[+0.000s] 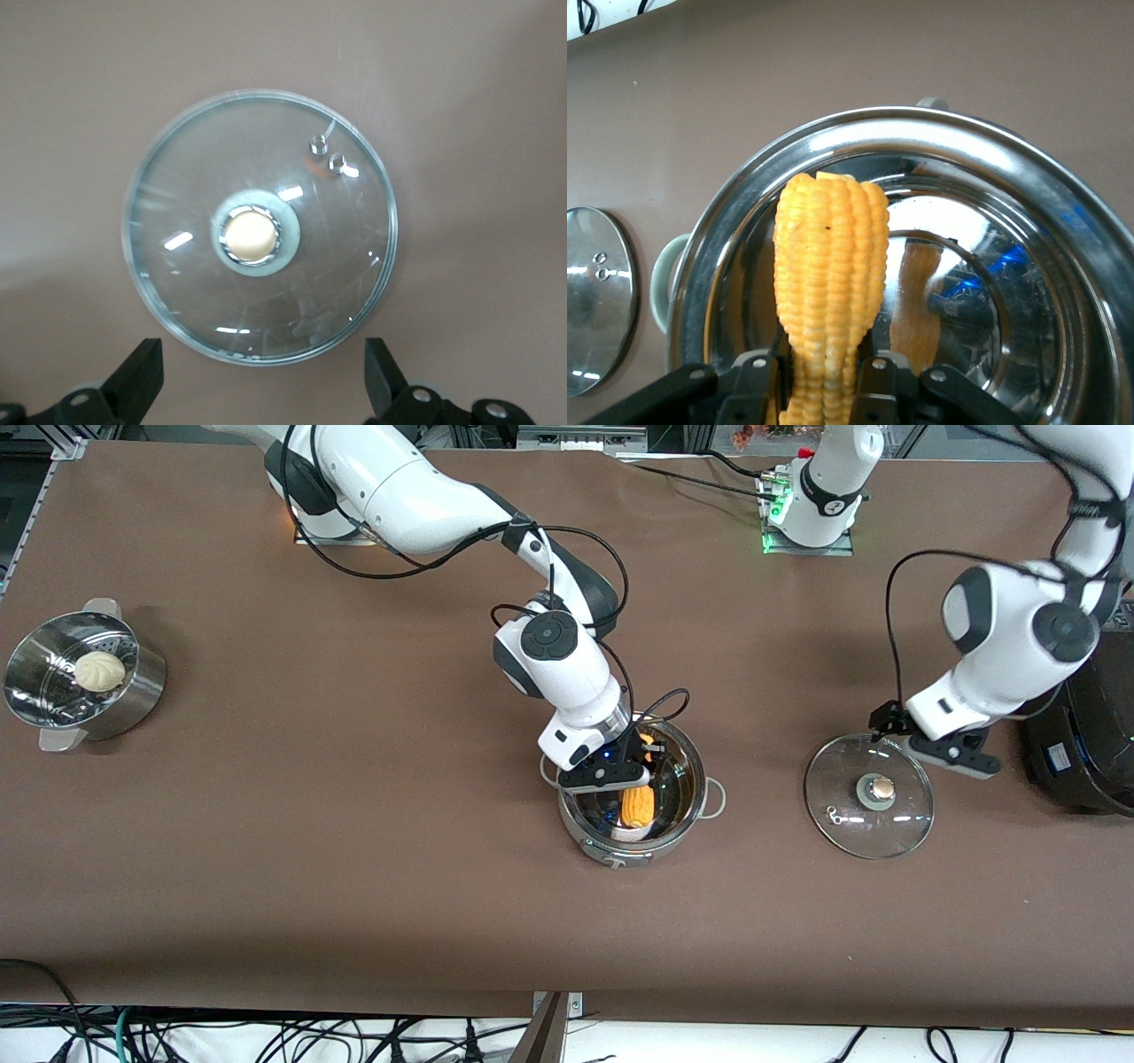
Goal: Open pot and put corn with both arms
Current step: 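Lower the corn into the pot and open the right gripper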
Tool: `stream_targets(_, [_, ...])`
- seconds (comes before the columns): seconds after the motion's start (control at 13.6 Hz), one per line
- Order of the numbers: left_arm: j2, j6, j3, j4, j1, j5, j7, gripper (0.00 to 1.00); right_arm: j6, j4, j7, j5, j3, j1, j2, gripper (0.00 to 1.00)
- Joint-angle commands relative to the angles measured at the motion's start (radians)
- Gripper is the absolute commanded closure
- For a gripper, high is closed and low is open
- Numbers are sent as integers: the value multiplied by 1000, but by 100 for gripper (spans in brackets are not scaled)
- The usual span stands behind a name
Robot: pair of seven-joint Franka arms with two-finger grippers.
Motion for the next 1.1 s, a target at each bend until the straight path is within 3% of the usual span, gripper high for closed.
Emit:
stream_targets(0.0, [-164, -140, 2, 5, 2, -21, -17, 0, 28, 16, 15, -7, -20, 10, 24, 37])
stream_targets(0.07, [-174, -234, 5, 72, 3, -21, -20, 0, 28, 13, 11, -16, -23, 10, 24, 0])
stream_targets(0.29, [-174, -559, 3, 324, 3, -10, -78, 0, 19, 13, 8, -43, -25, 10, 16, 0])
stream_targets(0.51, [-174, -749, 5, 473, 3, -9, -198, 0, -15, 14, 6, -43, -25, 11, 5, 0])
stream_targets(0.66, [-172, -848, 5, 554, 3, -9, -277, 0, -166, 14, 5, -47, -29, 11, -45, 0])
stream_targets(0.81, [-172, -882, -5, 568, 3, -9, -292, 0, -338, 16, -44, -58, -26, 1, -152, 0])
stream_targets(1.03, [-168, -899, -2, 571, 2, -9, -370, 0, -620, 14, -309, -46, -25, -87, -277, 0])
